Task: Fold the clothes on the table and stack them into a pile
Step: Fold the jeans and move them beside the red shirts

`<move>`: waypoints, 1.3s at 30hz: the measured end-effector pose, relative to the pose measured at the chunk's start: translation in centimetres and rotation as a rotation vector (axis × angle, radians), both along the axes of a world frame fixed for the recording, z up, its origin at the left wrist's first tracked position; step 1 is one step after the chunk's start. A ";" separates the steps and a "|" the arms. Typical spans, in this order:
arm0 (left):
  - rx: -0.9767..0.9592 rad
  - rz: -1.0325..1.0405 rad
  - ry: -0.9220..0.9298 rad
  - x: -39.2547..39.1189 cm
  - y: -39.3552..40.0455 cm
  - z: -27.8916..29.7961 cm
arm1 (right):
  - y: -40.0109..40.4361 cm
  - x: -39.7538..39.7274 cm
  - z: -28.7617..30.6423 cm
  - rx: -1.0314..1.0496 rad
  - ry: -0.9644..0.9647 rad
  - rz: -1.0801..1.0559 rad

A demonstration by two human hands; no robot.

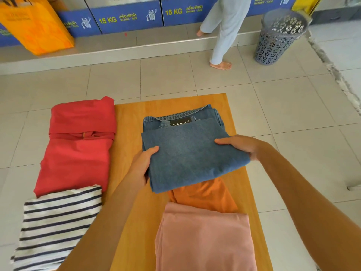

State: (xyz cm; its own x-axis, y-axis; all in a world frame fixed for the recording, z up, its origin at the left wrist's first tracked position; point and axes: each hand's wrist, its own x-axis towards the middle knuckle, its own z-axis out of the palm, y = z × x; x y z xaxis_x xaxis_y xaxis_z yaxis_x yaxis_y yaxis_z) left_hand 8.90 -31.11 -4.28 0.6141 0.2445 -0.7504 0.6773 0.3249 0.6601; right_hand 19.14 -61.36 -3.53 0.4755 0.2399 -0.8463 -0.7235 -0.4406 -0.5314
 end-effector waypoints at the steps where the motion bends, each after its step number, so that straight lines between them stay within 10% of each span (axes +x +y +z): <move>1: 0.003 -0.012 -0.005 0.1 0.8 0.4 | 0.6 0.1 0.2 0.049 0.015 -0.010; 14: 0.367 0.000 -0.249 7.4 14.1 2.6 | 14.7 5.2 1.7 0.251 -0.380 -0.015; 25: 1.053 -0.297 0.012 6.4 12.2 -2.7 | 17.5 4.4 -5.2 -0.189 -0.572 0.171; 39: 0.705 -0.472 -0.046 -15.1 -3.1 -1.8 | 6.4 -13.0 -2.4 -0.426 -0.755 -0.033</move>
State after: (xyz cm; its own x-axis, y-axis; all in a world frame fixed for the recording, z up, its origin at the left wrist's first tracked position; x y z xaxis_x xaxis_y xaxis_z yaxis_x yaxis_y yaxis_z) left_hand -6.19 -34.21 -6.13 0.7951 0.3565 -0.4906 0.6063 -0.4827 0.6319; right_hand 6.16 -54.94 -5.92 0.9475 -0.0498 -0.3160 -0.2598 -0.6961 -0.6693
